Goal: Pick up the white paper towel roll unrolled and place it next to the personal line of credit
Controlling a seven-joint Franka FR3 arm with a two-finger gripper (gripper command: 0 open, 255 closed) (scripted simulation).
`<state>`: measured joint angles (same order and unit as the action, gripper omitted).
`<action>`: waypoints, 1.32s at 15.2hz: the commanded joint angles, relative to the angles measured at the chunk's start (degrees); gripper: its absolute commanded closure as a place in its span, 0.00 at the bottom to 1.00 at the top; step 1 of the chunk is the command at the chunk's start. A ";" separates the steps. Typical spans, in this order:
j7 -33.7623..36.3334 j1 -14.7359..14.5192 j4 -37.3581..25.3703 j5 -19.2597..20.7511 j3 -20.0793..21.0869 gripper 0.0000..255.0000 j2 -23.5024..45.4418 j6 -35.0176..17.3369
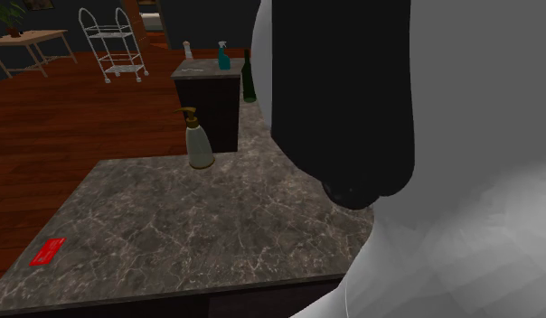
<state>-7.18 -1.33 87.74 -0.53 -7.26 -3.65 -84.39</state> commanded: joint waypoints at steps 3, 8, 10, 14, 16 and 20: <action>-0.06 0.04 -4.62 -0.17 -0.07 1.00 1.31 3.33; 6.70 -2.99 4.52 0.07 3.69 1.00 -4.24 -0.36; 9.37 -4.11 7.48 -0.07 5.25 1.00 -5.94 -1.65; 14.68 -6.24 12.40 -0.62 8.50 1.00 -8.55 -4.05; 17.33 -7.29 14.41 -1.00 10.16 1.00 -9.48 -5.19; 22.63 -9.40 17.58 -1.83 13.54 1.00 -10.59 -7.39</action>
<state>13.74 -10.07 103.77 -2.05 5.25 -13.50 -90.89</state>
